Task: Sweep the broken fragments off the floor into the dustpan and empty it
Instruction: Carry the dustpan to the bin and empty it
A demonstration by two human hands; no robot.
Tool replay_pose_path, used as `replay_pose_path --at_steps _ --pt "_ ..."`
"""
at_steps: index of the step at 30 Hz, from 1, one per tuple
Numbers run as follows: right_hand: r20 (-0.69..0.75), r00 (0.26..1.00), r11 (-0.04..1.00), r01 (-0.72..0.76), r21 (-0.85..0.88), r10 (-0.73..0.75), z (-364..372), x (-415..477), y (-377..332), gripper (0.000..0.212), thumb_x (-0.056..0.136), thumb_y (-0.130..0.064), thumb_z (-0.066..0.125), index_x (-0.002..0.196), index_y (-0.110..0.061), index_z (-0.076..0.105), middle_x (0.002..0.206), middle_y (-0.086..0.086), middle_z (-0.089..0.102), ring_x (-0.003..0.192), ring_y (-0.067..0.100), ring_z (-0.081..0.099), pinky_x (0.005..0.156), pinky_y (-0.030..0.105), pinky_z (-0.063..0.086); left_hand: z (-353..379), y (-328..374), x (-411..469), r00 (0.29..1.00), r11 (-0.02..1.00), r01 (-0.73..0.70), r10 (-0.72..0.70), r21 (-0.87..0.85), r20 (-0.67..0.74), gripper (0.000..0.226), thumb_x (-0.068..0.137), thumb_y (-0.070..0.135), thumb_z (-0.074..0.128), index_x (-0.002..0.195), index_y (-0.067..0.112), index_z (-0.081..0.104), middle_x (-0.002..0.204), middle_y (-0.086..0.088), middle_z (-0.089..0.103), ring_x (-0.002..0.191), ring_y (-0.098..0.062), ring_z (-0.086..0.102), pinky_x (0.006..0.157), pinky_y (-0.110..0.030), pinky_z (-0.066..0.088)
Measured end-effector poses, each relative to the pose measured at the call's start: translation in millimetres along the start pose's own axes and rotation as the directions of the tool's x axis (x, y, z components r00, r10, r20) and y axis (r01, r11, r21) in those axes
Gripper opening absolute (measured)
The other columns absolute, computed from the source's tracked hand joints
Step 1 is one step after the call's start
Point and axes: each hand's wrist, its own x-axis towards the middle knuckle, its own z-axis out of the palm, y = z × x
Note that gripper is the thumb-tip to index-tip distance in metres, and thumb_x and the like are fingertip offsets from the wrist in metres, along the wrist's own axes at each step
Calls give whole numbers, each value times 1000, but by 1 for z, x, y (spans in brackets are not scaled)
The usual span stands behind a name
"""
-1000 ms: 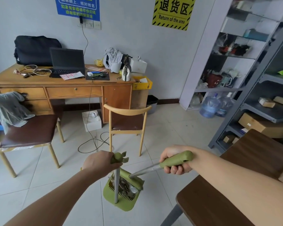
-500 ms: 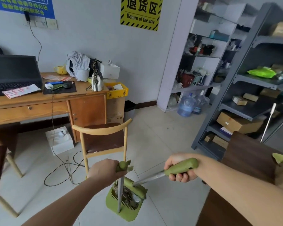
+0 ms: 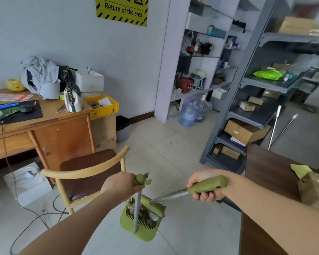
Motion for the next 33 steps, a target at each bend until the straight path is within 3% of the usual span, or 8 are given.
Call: replay_pose_path --at_steps 9,11,14,15,20,26,33 --pt "-13 999 998 -49 49 49 -71 45 -33 26 94 -24 41 77 -6 49 48 0 53 28 6 42 26 14 27 -2 18 99 999 1000 -22 22 -18 25 39 86 63 51 79 25 56 72 7 59 66 -10 59 50 -25 42" --pt "2 998 997 -60 44 60 -92 57 -42 25 94 -25 41 78 -7 49 51 -1 52 28 6 43 26 13 27 0 23 125 1000 999 -14 15 -43 27 39 85 64 51 76 25 55 72 6 59 68 -10 60 57 -28 49" --pt "18 998 998 -59 27 58 -126 75 -61 24 95 -24 39 83 -7 48 54 -1 51 28 5 42 26 14 26 1 31 167 999 998 -40 41 -43 27 42 83 67 49 73 27 54 69 5 60 75 -11 59 81 -35 53" --pt "21 998 998 -59 23 59 -135 80 -68 23 96 -25 39 85 -7 48 54 -1 51 28 5 42 26 14 26 -1 34 179 999 999 -43 44 -30 31 42 83 67 48 75 26 56 69 4 60 78 -12 58 81 -34 52" --pt "47 997 998 -58 -5 58 -184 107 -99 22 95 -25 38 90 -6 48 51 -1 52 29 5 43 27 14 27 -10 49 232 1000 999 -25 26 -23 14 39 84 64 51 81 26 58 72 6 59 66 -8 57 55 -26 44" --pt "23 999 999 -42 -11 42 -228 135 -139 29 95 -24 39 72 -9 48 44 -2 51 27 5 41 26 15 26 -19 57 293 1000 999 0 1 -50 19 37 86 62 51 80 26 57 72 7 61 64 -8 59 53 -25 46" --pt "13 999 998 -43 -36 43 -272 174 -189 29 94 -25 40 72 -8 48 40 -2 51 26 6 42 27 13 25 -22 51 367 999 995 48 -47 -85 15 35 85 63 53 77 29 58 71 8 62 62 -7 59 52 -25 49"
